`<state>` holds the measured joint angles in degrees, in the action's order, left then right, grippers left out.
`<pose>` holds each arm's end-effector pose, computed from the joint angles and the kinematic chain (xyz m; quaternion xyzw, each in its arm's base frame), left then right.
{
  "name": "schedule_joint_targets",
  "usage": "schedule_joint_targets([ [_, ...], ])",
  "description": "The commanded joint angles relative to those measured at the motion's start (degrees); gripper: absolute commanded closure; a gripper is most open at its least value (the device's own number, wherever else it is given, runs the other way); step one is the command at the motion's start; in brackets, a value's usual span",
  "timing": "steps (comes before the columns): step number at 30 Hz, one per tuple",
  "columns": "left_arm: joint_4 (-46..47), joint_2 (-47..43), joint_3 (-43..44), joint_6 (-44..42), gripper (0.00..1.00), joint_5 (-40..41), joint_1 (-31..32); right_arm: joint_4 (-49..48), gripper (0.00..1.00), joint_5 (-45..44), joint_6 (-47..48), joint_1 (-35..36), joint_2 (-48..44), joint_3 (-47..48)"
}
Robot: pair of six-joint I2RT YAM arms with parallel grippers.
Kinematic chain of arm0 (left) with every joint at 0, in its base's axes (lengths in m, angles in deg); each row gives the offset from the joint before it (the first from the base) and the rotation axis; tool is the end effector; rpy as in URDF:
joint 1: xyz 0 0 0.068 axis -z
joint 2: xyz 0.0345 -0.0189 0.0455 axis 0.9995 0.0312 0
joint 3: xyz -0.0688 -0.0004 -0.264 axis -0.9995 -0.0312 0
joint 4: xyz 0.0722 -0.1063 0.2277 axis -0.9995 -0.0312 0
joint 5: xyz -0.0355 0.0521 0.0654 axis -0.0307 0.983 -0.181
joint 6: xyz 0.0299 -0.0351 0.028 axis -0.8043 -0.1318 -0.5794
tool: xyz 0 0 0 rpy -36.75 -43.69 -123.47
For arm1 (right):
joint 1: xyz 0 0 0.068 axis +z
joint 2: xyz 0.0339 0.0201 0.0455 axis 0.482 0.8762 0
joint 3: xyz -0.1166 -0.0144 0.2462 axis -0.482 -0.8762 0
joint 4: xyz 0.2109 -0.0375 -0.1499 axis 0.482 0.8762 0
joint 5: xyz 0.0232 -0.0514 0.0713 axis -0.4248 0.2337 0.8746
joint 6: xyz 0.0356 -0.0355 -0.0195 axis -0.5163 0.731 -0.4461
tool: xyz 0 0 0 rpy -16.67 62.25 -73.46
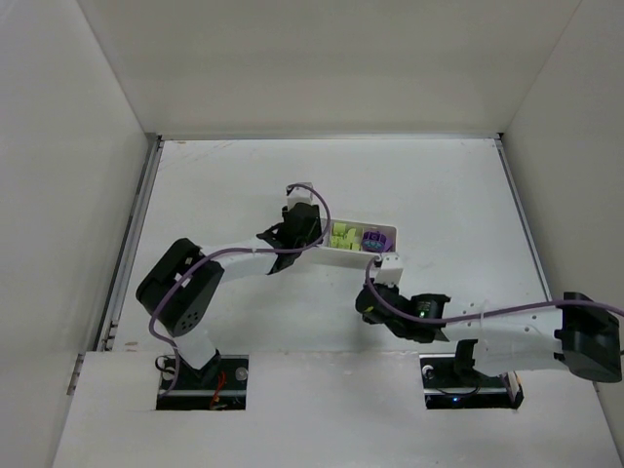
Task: Sort the legos into containers by color
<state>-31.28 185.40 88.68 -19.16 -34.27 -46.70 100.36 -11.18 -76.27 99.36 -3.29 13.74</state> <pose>0.2740 -0.2264 0.1920 0.0265 0.8469 -0.1623 0.5056 0.0885 0.1905 0.1859 -0.0302 0.9137 0.1336 0.3825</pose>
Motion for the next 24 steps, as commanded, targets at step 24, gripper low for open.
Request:
schedule_joint_targets([
  [24, -8.5, -48.4, -28.0, 13.1, 0.61, 3.2, 4.5, -24.0, 0.73, 10.3, 23.7, -20.0, 32.2, 34.7],
])
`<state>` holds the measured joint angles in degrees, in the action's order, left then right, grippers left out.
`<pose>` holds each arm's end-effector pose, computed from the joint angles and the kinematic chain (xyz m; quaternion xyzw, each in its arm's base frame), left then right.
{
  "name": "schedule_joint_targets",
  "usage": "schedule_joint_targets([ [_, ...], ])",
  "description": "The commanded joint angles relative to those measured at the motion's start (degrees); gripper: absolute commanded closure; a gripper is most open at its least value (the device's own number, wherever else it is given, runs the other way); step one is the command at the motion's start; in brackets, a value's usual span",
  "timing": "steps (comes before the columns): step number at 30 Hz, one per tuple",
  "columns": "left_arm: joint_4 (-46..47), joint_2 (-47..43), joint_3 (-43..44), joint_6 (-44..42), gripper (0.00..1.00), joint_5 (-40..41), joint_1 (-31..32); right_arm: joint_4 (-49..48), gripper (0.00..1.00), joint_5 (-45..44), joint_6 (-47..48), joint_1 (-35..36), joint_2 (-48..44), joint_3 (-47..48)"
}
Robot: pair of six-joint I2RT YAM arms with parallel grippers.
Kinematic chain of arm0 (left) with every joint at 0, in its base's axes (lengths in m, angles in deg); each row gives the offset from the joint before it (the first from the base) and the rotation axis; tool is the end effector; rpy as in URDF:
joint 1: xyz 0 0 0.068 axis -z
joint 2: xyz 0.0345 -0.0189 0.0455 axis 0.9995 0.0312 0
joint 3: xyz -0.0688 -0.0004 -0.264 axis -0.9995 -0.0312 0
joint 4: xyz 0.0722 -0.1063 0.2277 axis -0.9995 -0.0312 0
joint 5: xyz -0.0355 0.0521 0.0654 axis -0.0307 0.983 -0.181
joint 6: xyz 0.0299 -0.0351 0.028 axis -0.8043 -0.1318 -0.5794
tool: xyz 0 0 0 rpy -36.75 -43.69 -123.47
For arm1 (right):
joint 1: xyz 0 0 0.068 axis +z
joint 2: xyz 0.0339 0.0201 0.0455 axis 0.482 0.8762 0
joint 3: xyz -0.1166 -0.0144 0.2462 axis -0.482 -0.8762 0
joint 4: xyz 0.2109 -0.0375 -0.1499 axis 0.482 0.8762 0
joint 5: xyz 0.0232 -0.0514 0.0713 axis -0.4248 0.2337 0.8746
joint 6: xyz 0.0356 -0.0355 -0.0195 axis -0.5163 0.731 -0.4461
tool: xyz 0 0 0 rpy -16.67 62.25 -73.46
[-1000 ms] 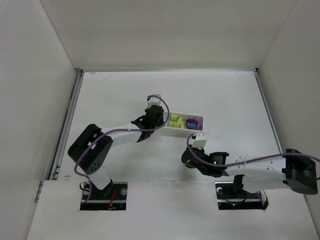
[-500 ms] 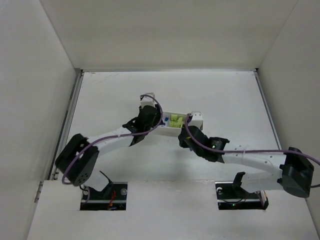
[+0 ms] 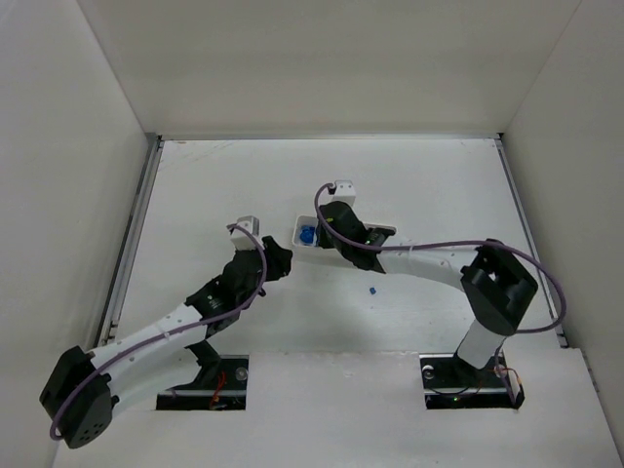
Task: Sort the legos into containers by color
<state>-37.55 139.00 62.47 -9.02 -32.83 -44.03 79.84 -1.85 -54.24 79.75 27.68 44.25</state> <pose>0.1517 -0.1294 0.2361 -0.0582 0.7789 -0.2817 0.5572 0.2480 0.2819 0.2301 -0.0319 0.8685 0.1651 0.4662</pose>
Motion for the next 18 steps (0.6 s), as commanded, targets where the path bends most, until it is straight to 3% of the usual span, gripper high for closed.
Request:
schedule_joint_targets([
  [1, -2.0, -2.1, -2.4, 3.5, 0.61, 2.2, 2.7, -3.6, 0.73, 1.0, 1.7, -0.4, 1.9, 5.0],
  [4, -1.0, -0.1, -2.7, 5.3, 0.61, 3.0, 6.1, -3.8, 0.7, 1.3, 1.7, -1.3, 3.7, 6.8],
  [7, 2.0, 4.2, -1.5, 5.5, 0.61, 4.6, 10.6, -3.9, 0.6, 1.4, 1.2, -1.9, 3.1, 6.5],
  [12, 6.9, 15.4, 3.6, 4.5, 0.61, 6.2, 18.8, -4.2, 0.62, -0.8, 1.4, -3.2, -4.1, 0.2],
  [18, 10.2, 31.7, 13.6, 3.8, 0.61, 8.2, 26.5, -5.7, 0.67, -4.4, -1.1, -8.1, -20.5, -15.9],
])
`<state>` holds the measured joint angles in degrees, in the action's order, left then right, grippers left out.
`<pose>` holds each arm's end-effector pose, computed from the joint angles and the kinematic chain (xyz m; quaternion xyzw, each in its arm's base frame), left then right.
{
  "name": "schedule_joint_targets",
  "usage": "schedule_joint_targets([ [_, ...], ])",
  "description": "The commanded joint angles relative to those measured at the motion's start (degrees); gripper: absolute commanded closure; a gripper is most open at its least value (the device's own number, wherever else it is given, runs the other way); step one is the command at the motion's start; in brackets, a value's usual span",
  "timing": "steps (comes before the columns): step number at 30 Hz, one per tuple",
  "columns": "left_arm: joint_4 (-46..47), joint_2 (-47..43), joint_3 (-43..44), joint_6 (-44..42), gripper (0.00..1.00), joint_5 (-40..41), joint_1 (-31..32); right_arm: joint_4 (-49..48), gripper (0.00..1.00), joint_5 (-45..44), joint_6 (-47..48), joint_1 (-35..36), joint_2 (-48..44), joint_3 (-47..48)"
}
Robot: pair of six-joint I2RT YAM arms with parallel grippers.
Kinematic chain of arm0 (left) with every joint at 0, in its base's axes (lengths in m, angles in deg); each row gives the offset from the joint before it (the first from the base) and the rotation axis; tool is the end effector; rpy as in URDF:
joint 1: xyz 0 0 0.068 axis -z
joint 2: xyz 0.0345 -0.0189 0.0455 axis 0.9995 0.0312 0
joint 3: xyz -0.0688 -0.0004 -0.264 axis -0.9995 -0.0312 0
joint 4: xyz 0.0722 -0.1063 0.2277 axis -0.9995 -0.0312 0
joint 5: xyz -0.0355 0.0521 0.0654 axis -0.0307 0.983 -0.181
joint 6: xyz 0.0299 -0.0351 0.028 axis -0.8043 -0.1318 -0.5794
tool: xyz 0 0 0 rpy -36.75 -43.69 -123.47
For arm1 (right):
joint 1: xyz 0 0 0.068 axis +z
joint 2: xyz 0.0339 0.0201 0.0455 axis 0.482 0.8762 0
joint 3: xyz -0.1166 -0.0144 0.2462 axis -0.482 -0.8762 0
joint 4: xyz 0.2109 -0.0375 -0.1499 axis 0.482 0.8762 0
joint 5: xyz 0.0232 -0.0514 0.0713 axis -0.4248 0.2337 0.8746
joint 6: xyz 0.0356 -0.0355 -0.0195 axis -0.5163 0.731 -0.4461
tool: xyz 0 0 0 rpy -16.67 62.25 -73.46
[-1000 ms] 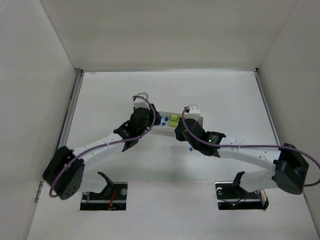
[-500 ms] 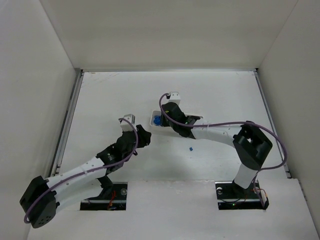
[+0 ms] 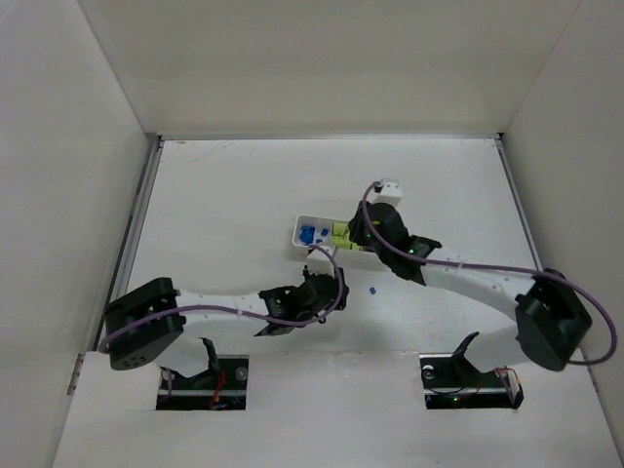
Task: Sort the legos into containers by color
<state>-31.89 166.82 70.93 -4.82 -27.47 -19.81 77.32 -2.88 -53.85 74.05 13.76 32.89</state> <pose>0.1145 -0.2460 0.1910 0.0866 0.8356 -0.2974 0.4537 0.2360 0.2159 0.2484 0.0235 0.8478 0.1611 0.5047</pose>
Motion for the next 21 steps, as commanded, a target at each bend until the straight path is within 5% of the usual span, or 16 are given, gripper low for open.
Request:
schedule_joint_targets([
  [1, 4.0, 6.9, 7.2, -0.2, 0.6, 3.7, 3.4, -3.2, 0.68, -3.4, -2.3, -3.4, -9.2, -6.8],
  [13, -2.0, 26.8, 23.5, 3.2, 0.6, 8.1, 4.9, -3.4, 0.67, 1.0, -3.2, -9.5, -20.3, -16.7],
  [21, -5.0, 30.6, 26.9, 3.3, 0.61, 8.2, 4.7, -6.3, 0.66, 3.5, -2.9, -11.2, -22.0, -19.1],
])
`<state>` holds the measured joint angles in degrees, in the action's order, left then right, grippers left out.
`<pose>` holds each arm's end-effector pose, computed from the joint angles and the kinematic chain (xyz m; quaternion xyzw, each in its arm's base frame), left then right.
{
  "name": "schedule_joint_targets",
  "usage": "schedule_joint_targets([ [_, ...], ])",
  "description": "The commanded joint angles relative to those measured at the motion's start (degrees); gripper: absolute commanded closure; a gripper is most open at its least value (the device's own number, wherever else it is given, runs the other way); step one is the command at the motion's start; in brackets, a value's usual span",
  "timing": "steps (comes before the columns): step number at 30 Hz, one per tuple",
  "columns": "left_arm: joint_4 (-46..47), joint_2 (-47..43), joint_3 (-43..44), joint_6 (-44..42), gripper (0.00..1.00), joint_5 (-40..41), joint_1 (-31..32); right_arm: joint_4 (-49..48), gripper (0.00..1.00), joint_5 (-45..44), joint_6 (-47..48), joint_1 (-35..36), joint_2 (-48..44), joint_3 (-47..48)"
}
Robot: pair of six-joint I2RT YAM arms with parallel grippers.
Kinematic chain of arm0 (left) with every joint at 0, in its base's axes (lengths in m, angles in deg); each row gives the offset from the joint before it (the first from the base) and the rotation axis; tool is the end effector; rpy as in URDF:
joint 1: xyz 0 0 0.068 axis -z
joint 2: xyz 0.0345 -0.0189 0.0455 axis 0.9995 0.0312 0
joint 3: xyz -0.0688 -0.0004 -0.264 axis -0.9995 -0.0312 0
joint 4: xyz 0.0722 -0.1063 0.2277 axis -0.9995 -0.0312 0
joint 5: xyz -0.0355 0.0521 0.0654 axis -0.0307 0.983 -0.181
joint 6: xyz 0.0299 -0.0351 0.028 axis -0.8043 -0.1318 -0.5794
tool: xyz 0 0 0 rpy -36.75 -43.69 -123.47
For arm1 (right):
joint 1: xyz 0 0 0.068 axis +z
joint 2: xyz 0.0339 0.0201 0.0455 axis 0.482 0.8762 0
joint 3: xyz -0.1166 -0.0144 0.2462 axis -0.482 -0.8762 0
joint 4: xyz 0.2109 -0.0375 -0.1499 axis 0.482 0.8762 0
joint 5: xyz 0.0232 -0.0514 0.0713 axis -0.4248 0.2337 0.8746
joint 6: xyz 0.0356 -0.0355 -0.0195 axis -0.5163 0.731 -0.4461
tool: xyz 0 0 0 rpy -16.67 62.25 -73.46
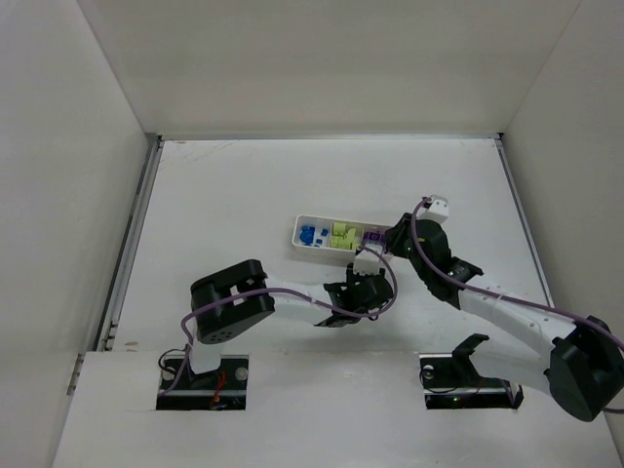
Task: Sort the legos into containers by color
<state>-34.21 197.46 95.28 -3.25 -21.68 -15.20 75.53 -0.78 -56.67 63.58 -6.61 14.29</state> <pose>0.1307 -0.3624 0.1496 0.1083 0.8583 -0.2347 0.4433 0.2022 0.1229 0.2333 0.1177 0.8270 0.1586 0.5263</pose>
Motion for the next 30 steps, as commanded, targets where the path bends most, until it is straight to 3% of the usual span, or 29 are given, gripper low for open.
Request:
schedule_joint_targets([
  [1, -2.9, 0.4, 3.0, 1.6, 0.63, 2.4, 0.1, -4.8, 0.66, 1.7, -0.1, -0.9, -1.8, -0.7],
  [8, -5.6, 2.5, 5.2, 1.8, 0.74, 2.5, 0.6, -5.8, 0.66, 3.0, 0.0, -1.5, -2.0, -1.9],
  [24, -12.7, 4.9, 7.6, 1.8, 0.84, 7.0, 2.2, -6.1, 0.65, 3.8, -0.5, -2.0, -4.8, -3.6],
  [30, -11.9, 0.9, 5.7, 0.9, 0.92, 9.0, 2.8, -6.3, 0.65, 3.8, -0.6, -2.4, -6.1, -4.5],
])
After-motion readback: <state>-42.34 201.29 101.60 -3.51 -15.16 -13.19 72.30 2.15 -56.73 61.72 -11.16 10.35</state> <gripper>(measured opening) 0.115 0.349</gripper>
